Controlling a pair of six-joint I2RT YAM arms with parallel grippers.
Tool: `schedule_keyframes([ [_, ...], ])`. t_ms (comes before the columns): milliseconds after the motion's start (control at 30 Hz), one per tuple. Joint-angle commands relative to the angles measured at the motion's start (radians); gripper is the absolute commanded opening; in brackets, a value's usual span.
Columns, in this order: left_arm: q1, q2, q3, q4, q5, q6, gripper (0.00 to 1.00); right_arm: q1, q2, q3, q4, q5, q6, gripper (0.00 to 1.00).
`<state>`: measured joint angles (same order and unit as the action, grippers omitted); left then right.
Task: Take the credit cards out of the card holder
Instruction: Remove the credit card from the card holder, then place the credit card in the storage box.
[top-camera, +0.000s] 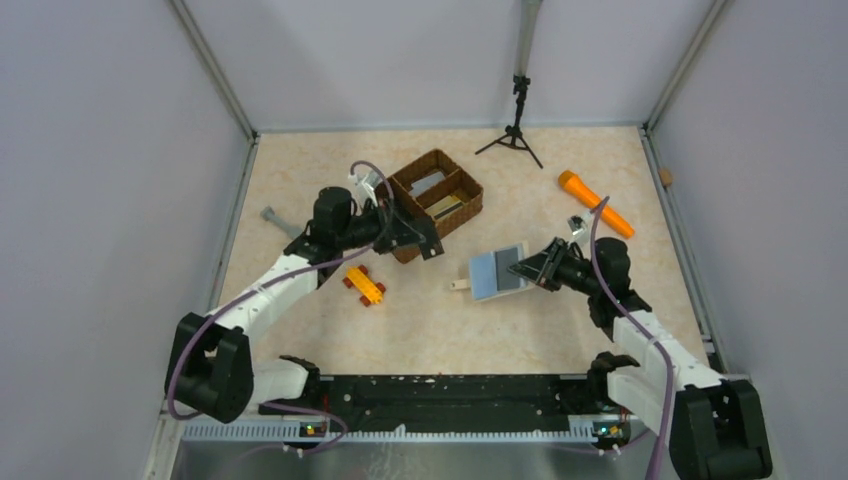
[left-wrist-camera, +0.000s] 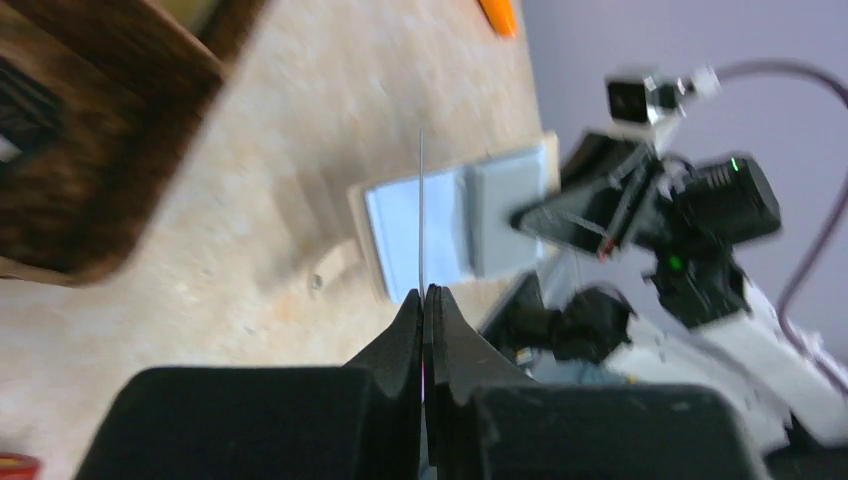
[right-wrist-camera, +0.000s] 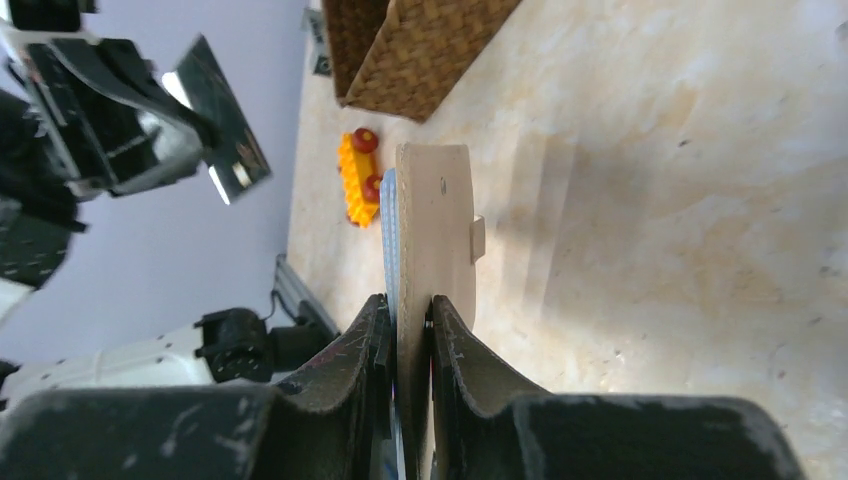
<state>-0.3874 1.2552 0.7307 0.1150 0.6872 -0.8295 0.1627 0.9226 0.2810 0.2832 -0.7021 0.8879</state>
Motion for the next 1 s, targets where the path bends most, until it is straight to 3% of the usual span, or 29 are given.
schedule_keyframes([
  [0,0.050,0.045,0.160,-0.245,-0.229,0.092,0.00,-0.007,-0.047,0.118,-0.163,0.098,-0.150,0.00],
  [167,0.083,0.166,0.281,-0.289,-0.354,0.074,0.00,-0.007,-0.039,0.157,-0.206,0.115,-0.197,0.00],
  [367,0.113,0.369,0.390,-0.281,-0.343,0.028,0.00,0.017,-0.023,0.174,-0.217,0.119,-0.221,0.00],
  [567,0.160,0.453,0.439,-0.277,-0.426,0.026,0.00,0.028,-0.029,0.173,-0.229,0.100,-0.219,0.00],
  [833,0.193,0.561,0.517,-0.236,-0.384,0.005,0.00,0.028,-0.067,0.173,-0.249,0.107,-0.210,0.00],
  [967,0.196,0.590,0.579,-0.307,-0.351,0.029,0.30,0.028,-0.082,0.170,-0.245,0.121,-0.194,0.00],
])
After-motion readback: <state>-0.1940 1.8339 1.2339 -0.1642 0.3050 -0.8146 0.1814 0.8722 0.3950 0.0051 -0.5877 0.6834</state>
